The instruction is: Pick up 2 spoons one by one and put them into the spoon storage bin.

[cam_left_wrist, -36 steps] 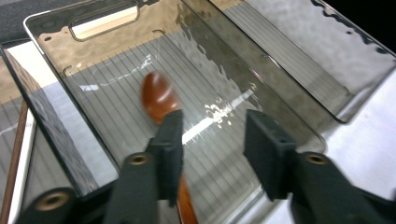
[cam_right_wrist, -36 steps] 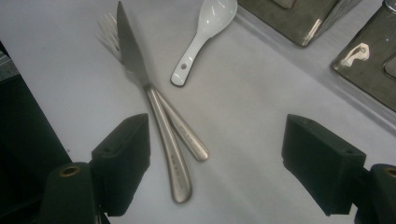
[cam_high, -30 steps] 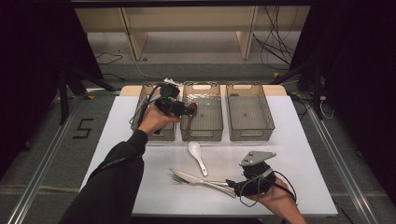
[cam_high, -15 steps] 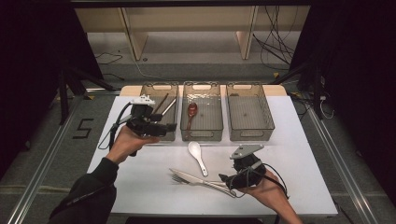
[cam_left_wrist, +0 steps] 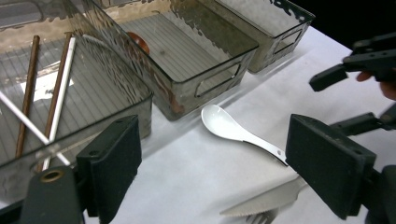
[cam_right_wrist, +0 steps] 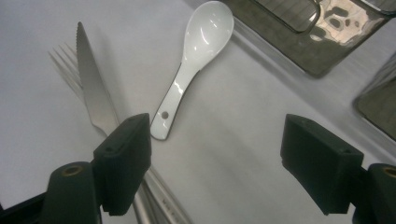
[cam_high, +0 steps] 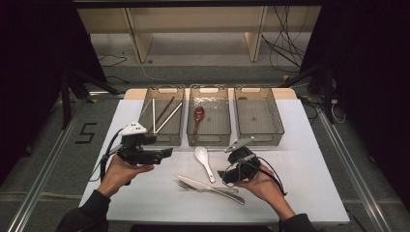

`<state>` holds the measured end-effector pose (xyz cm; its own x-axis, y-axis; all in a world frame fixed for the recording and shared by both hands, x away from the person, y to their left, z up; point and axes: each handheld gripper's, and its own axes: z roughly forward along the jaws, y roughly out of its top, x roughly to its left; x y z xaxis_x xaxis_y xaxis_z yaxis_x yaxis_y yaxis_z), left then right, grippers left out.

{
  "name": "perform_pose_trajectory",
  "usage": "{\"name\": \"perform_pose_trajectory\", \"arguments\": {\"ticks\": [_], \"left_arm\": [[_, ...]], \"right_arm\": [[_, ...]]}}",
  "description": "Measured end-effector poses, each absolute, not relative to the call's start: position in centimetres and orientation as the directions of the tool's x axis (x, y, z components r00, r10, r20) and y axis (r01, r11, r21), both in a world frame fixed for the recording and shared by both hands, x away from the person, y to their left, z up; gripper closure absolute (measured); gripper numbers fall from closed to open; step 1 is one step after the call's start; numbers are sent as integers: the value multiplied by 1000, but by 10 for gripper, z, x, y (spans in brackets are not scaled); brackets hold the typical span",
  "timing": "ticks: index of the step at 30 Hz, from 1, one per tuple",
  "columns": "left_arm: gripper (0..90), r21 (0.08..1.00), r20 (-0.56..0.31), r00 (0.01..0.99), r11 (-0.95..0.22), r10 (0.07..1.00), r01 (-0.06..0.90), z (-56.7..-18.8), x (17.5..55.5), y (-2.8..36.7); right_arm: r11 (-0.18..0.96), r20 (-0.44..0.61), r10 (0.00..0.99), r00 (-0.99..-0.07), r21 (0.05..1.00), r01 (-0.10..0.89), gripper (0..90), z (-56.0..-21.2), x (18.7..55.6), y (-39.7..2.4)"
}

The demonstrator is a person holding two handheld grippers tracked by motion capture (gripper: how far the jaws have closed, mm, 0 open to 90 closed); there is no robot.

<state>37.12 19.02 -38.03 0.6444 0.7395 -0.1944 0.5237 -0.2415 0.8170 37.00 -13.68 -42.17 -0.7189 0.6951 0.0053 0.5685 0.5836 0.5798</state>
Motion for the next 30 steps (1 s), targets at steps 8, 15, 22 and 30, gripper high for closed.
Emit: {"name": "perform_pose_trajectory", "arguments": {"ticks": [8,15,22,30], "left_arm": [[158,831,-195,654,-231,731,506,-387,349,199],[154,840,-190,652,-222,734,495,-394,341,207],[153,848,-180,655,-222,734,482,-400,334,213],[151,856,-182,657,-211,731,472,-402,331,213]], "right_arm": [[594,14,691,-722,558,580,262,-430,384,-118],[614,12,679,-734,538,577,265,-438,391,-100],[625,11,672,-740,527,576,271,-443,394,-91],[629,12,675,-738,513,584,281,-448,398,-88]]}}
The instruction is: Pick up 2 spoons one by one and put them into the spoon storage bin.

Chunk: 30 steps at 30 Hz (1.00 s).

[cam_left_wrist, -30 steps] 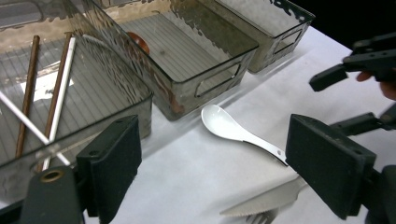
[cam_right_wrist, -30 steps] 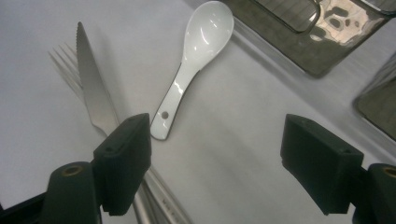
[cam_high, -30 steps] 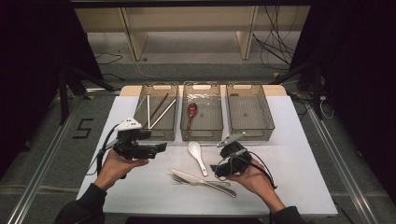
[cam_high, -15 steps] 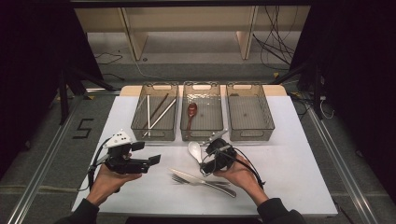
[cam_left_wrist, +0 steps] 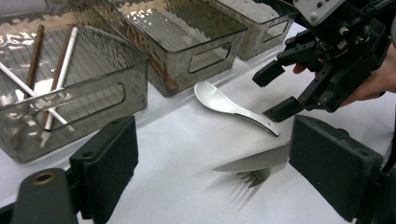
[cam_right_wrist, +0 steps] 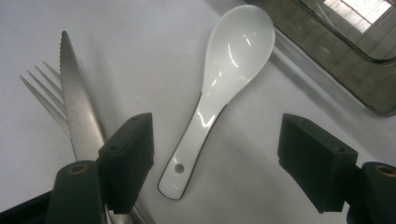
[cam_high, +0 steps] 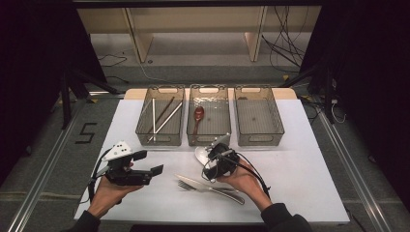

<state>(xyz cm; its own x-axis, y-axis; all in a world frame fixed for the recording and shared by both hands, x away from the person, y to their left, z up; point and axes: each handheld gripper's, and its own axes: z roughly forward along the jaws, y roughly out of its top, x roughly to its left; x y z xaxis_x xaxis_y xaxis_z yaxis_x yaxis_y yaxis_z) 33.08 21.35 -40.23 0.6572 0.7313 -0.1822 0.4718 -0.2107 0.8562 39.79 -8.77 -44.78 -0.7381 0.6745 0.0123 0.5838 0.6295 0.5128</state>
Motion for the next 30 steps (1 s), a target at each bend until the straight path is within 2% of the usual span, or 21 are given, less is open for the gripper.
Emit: {"name": "perform_pose_trajectory", "arguments": {"ticks": [17,30], "left_arm": [[151,854,-171,656,-221,735,470,-404,331,213],[151,856,-170,659,-221,733,467,-404,331,213]], "right_arm": [[658,-5,664,-748,478,581,336,-458,404,-81],[677,-5,654,-757,451,582,461,-464,410,-77]]}}
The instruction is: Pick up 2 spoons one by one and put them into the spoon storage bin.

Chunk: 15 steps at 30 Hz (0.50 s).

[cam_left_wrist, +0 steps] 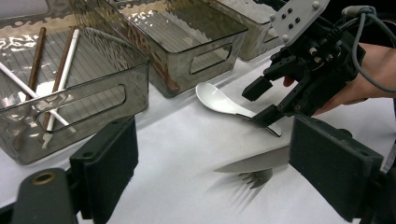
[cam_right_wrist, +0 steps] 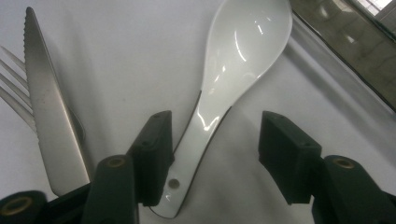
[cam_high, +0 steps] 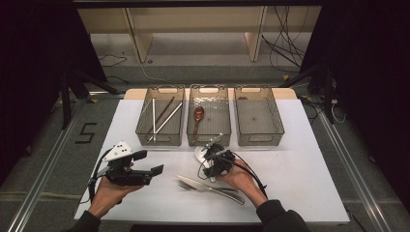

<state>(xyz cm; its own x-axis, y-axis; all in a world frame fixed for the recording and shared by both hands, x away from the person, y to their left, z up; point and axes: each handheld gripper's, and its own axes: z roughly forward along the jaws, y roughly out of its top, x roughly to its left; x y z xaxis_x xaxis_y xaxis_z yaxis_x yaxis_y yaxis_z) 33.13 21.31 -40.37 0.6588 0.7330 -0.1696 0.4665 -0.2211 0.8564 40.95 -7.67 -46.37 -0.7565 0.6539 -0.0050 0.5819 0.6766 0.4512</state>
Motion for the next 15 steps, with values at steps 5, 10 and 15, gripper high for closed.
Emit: {"name": "perform_pose_trajectory", "arguments": {"ticks": [5,10,15], "left_arm": [[151,856,-172,657,-219,734,468,-404,332,213],[151,856,-172,658,-219,733,468,-405,332,212],[151,853,-168,664,-230,729,468,-405,331,211]], "right_arm": [[681,-3,656,-754,432,591,518,-466,412,-77],[688,-4,651,-759,425,587,580,-468,413,-76],[685,2,650,-760,430,588,644,-468,414,-77]]}}
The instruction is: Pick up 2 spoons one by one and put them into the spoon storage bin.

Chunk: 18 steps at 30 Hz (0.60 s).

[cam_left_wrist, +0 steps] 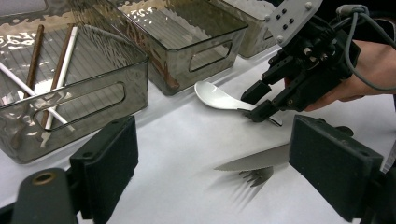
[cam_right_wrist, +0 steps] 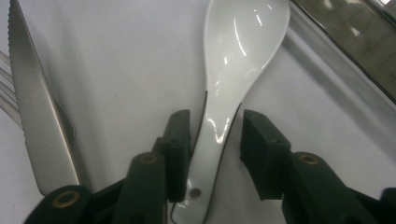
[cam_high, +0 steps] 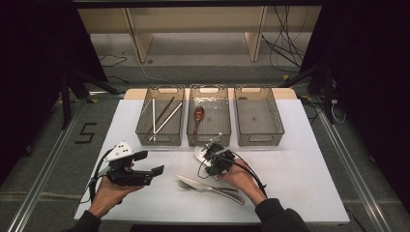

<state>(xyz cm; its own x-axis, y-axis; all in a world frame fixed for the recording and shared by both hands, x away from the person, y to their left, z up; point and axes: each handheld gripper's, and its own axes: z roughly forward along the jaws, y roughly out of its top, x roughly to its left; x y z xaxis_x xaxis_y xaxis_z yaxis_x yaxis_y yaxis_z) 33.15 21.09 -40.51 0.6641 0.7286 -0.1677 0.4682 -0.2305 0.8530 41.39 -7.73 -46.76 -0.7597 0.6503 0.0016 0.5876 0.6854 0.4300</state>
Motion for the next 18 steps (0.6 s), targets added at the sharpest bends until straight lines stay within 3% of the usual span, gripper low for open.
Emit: {"name": "perform_pose_trajectory", "arguments": {"ticks": [7,12,15,18], "left_arm": [[151,853,-168,665,-231,728,467,-406,331,209],[152,854,-166,667,-232,726,466,-405,331,209],[152,855,-164,667,-233,727,464,-405,331,209],[152,854,-163,667,-234,727,464,-405,331,209]], "right_arm": [[683,-7,657,-753,427,592,754,-467,415,-79],[684,-2,653,-757,429,589,767,-467,415,-79],[665,57,641,-765,457,591,863,-462,414,-81],[692,-1,637,-771,442,571,864,-462,413,-79]]}}
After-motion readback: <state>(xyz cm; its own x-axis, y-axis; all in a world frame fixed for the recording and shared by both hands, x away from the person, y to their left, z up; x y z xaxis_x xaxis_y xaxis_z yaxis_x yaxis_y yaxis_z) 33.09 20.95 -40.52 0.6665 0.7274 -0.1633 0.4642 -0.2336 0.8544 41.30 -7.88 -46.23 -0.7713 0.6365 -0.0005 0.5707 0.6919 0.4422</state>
